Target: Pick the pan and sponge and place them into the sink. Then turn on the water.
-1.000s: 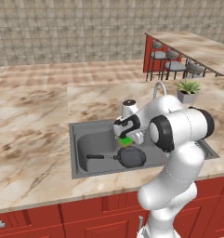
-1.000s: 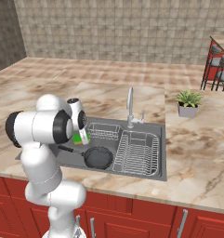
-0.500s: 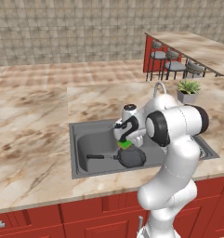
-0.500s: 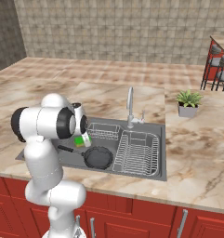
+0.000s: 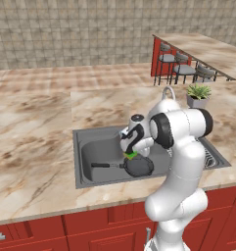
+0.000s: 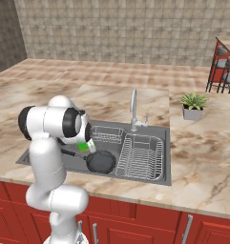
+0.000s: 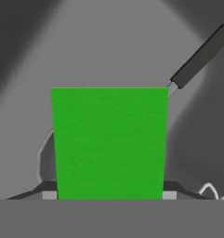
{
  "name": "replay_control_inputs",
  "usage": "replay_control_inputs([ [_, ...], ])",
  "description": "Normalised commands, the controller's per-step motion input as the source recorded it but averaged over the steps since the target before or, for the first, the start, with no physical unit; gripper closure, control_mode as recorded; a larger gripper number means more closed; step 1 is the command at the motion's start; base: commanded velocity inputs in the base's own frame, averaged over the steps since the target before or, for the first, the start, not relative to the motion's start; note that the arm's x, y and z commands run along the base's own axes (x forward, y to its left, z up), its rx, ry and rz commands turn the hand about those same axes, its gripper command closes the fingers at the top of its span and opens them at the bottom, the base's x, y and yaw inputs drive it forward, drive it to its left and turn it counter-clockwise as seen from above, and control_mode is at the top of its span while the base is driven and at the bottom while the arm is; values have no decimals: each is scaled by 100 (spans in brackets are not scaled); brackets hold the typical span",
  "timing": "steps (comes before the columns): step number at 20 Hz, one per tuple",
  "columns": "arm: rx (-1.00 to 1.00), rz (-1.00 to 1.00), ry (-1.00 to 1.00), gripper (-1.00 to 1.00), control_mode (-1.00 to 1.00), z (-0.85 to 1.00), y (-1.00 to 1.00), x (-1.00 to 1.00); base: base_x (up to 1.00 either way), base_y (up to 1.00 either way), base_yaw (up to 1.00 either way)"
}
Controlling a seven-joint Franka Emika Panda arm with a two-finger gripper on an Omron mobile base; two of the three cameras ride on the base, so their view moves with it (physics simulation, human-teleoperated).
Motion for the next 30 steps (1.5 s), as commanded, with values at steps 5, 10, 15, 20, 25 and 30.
replay_control_inputs([
  [5,0,4,-1,100,-100,-22,0,20,0,0,0],
  [10,0,3,0,100,-100,-19,-1,20,0,0,0],
  [15,0,3,0,100,-100,-15,-5,16,0,0,0],
  [20,0,3,0,100,-100,-14,-10,18,0,0,0],
  [25,0,4,0,100,-100,-15,-10,20,0,0,0],
  [30,0,4,0,100,-100,-19,-8,20,0,0,0],
])
